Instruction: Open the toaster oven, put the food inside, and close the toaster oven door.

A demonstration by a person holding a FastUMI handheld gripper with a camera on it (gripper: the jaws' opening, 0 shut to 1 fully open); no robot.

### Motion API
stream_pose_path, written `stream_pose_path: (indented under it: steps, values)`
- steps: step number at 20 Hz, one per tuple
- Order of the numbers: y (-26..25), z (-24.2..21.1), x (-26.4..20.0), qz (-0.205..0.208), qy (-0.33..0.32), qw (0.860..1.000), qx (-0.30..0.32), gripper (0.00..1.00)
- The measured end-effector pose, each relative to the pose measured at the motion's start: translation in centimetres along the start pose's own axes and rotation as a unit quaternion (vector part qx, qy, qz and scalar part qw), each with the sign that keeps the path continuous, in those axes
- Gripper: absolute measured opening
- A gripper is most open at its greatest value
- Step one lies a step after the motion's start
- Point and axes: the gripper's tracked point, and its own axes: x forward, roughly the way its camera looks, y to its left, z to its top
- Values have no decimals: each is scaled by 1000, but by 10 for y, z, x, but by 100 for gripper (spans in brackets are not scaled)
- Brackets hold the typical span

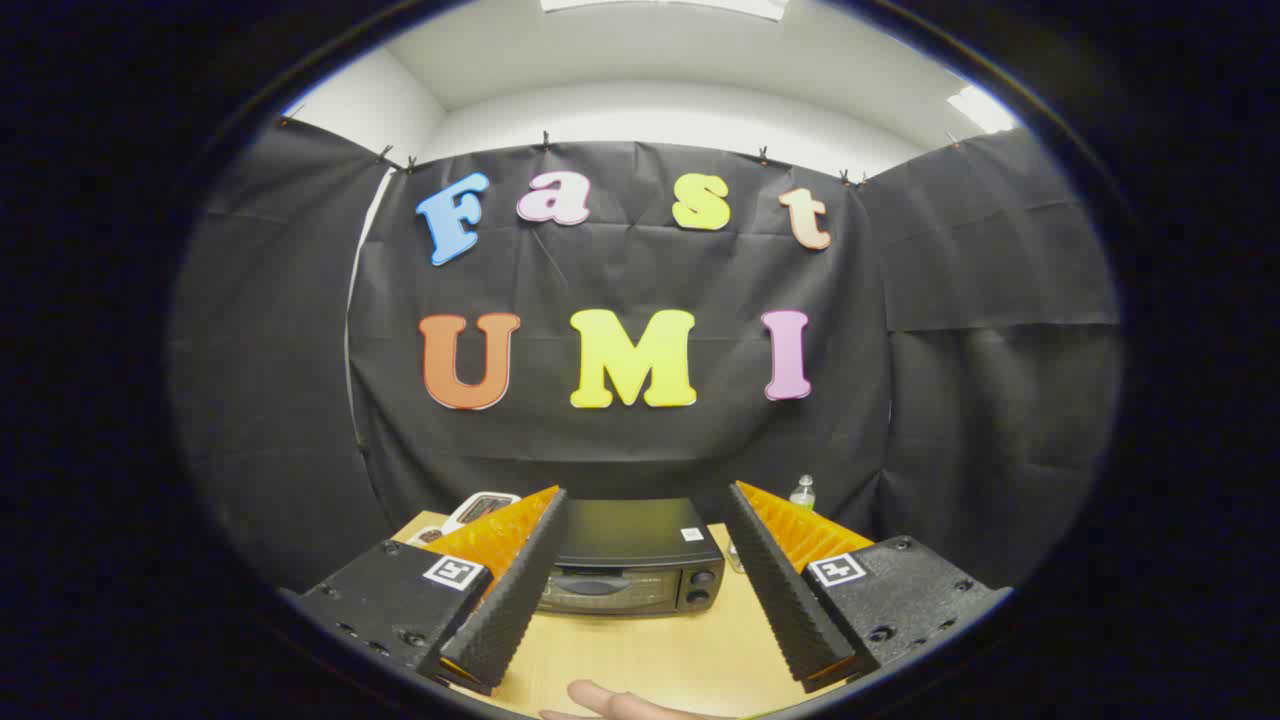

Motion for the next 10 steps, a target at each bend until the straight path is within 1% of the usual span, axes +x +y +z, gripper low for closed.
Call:
stream_pose_path:
  steps: [4,8,10]
  values:
    - [1,-1,-3,7,3,1000,-9,100]
    - [-4,0,-2,3,-5,1000,-8,100]
    - [0,-5,-1,8,1,1000,-6,100]
